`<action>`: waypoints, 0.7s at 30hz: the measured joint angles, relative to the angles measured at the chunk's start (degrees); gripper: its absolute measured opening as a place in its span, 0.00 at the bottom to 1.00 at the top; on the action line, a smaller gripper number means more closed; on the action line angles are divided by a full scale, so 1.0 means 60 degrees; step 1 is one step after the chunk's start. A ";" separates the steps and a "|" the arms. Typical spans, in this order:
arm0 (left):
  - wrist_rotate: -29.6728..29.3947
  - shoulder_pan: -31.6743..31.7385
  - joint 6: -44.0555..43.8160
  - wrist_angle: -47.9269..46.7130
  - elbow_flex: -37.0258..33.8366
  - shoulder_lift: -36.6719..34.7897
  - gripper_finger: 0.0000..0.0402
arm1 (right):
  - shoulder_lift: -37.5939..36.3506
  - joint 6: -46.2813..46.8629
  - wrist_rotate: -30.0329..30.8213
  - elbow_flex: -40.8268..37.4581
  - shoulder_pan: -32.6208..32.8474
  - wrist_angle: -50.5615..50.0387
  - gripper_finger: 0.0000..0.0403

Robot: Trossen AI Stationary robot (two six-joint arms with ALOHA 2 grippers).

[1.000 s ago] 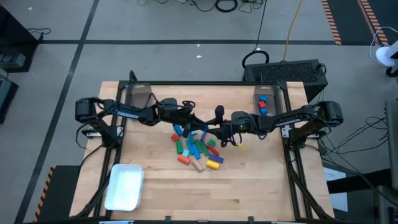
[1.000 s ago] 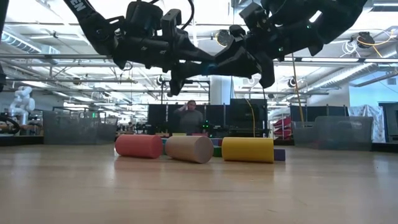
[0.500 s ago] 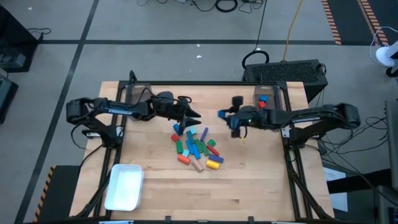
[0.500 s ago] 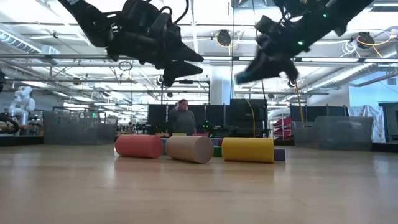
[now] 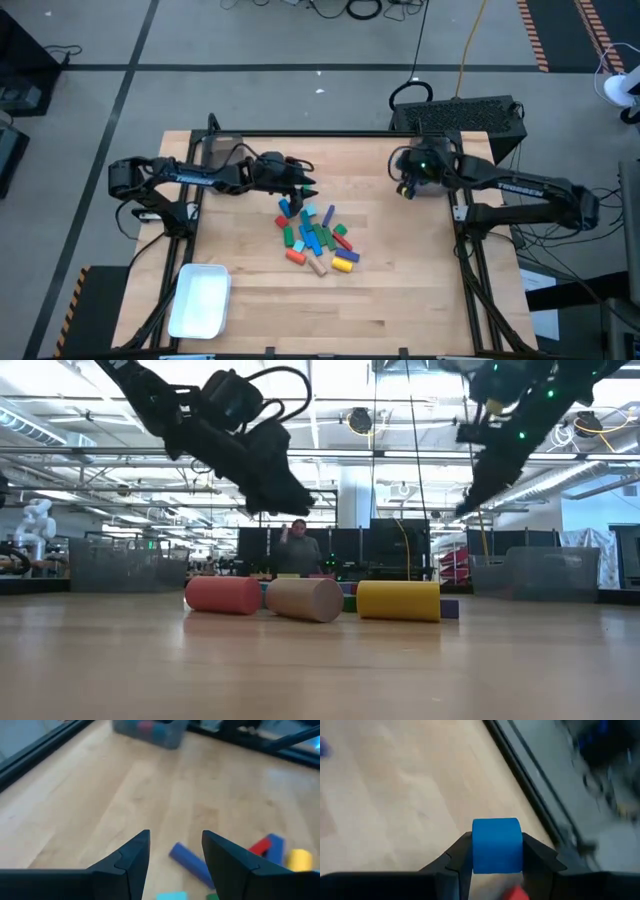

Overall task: Sort blocks by size
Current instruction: Put the blue half circle block into the right black bin

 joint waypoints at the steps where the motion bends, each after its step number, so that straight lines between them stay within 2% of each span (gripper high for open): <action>1: -0.0159 -0.0001 0.0001 -0.0079 0.0000 0.0000 0.46 | 0.0056 0.0326 0.0104 0.0000 -0.0255 -0.0212 0.30; 5: -0.0687 0.0000 0.0001 -0.0347 -0.0004 0.0004 0.46 | 0.0439 0.1392 0.0121 0.0000 -0.1289 -0.0995 0.30; 11: -0.1554 -0.0004 -0.0046 -0.0679 -0.0006 0.0004 0.46 | 0.1126 0.2188 0.0057 0.0000 -0.2488 -0.1312 0.30; 15: -0.2104 -0.0004 -0.0072 -0.1064 -0.0012 0.0004 0.46 | 0.1712 0.2433 0.0049 0.0000 -0.3034 -0.1444 0.30; 21: -0.2166 -0.0007 -0.0079 -0.1145 -0.0128 0.0007 0.46 | 0.2632 0.2607 0.0021 0.0000 -0.3510 -0.1267 0.33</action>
